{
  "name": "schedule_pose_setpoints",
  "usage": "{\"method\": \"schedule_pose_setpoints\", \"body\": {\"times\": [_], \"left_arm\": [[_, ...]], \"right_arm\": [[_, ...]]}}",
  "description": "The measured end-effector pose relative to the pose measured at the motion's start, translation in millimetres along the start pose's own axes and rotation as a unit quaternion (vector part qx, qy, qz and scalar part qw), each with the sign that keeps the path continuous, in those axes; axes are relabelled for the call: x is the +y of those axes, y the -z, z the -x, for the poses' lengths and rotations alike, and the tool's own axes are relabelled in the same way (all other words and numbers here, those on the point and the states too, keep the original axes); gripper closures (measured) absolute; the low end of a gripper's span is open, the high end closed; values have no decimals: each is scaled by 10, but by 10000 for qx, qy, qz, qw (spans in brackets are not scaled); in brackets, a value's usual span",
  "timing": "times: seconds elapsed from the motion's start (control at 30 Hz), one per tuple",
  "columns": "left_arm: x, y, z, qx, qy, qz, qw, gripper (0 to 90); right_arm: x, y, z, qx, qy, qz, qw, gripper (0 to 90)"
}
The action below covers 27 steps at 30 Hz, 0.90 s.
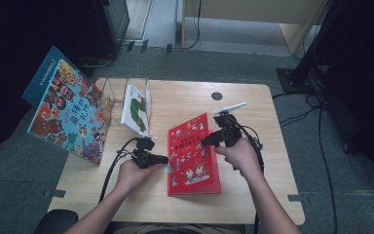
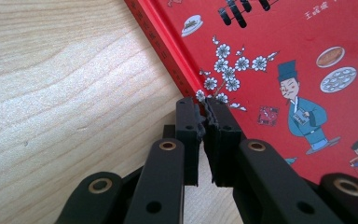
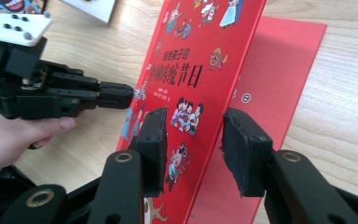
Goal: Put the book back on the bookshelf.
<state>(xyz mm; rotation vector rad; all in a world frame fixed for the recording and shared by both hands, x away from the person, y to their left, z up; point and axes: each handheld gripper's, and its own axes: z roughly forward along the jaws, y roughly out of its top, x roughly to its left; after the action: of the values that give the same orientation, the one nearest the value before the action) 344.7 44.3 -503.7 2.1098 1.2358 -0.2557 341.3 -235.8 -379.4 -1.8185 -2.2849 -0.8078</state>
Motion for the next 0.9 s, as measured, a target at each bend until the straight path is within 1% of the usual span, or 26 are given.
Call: {"method": "schedule_pose_setpoints", "body": {"times": [0.17, 0.23, 0.33, 0.53, 0.67, 0.7, 0.8, 0.9], "left_arm": [[1, 5, -4, -9, -3, -12, 10000, 835], [1, 5, -4, -12, -4, -9, 10000, 834], [2, 7, -7, -8, -6, -25, 10000, 833], [3, 9, -7, -11, 34, -14, 10000, 822], [2, 10, -9, -20, 39, -10, 10000, 816], [2, 10, -10, -22, 40, -10, 10000, 815], [2, 11, -12, -31, 53, 9, 10000, 808], [4, 14, -15, -46, 80, -2, 10000, 794]], "right_arm": [[59, 30, -98, -53, 80, -86, 9999, 614], [84, 43, -133, -34, 65, -137, 9999, 620], [128, 51, -205, -18, 112, -205, 9997, 618], [202, 30, -409, -61, 377, -324, 9987, 616], [233, -21, -526, -61, 552, -405, 9976, 619], [236, -42, -548, -94, 584, -432, 9973, 619], [250, -96, -593, -171, 593, -505, 9968, 625], [272, -134, -614, -166, 537, -555, 9969, 634]]}}
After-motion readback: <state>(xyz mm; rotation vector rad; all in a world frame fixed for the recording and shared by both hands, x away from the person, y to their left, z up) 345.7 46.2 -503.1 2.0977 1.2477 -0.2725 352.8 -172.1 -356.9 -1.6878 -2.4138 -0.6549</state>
